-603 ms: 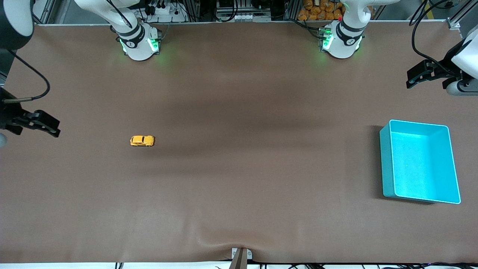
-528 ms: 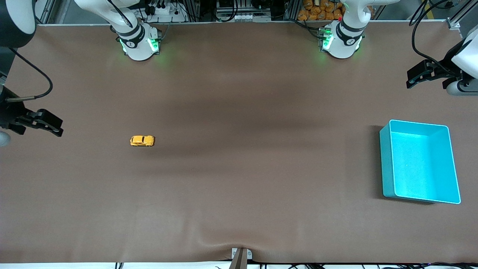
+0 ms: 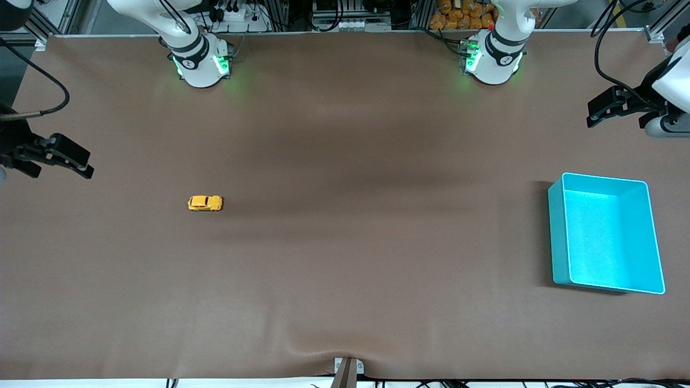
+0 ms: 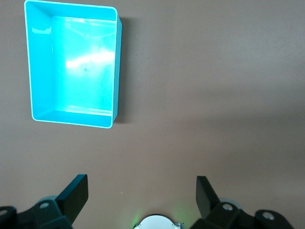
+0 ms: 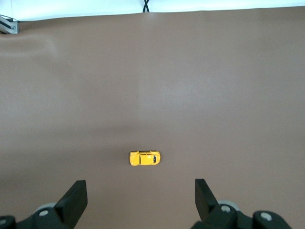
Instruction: Wind and store yellow beetle car
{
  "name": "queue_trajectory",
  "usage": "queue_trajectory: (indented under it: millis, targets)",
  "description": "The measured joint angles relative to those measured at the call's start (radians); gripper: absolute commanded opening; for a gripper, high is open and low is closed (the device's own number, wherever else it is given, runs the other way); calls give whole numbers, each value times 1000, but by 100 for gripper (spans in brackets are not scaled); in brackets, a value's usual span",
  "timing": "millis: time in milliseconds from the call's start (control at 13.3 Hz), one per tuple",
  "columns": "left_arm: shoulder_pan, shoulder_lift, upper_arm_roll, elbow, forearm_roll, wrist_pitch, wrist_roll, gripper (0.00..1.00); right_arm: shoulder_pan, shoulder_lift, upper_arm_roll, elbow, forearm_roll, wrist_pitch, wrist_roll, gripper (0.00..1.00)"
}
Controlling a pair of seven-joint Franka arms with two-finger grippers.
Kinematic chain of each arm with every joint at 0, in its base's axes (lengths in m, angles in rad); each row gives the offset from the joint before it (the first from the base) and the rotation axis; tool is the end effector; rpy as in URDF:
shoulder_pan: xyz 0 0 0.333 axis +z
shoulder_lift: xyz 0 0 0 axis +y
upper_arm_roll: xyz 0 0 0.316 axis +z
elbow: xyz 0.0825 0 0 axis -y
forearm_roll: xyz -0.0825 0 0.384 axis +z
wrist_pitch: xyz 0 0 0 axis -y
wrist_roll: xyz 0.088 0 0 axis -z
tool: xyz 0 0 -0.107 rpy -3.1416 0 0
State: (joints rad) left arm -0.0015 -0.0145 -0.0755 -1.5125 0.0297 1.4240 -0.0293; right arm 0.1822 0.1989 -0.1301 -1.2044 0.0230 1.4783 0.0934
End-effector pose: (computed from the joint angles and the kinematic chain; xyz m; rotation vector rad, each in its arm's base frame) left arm 0.5334 -0.0380 0.6472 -3.1043 0.0689 0.1123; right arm 0.6019 0.0443 0.6726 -3.1360 0.0545 -0.1202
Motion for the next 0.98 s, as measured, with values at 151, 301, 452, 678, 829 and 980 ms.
queue_trajectory:
  millis: [151,301,452,678,829,980]
  targets:
    - [0,0,0,0,0,0,0,100,-1,-56,-1,-62,0,-11,0,100]
    - [3,0,1,0,-3,0,0,100,-9,-119,-5,-138,0,-11,0,100]
    - [8,0,2,1,-21,0,0,100,-34,-180,-4,-230,0,10,0,100]
    - [10,0,2,1,-25,0,0,100,-75,-263,12,-381,0,78,-16,100]
    - [10,0,2,1,-25,0,0,100,-78,-286,18,-412,0,84,-24,100]
    - [10,0,2,1,-25,0,0,100,-78,-298,23,-416,0,78,-24,100]
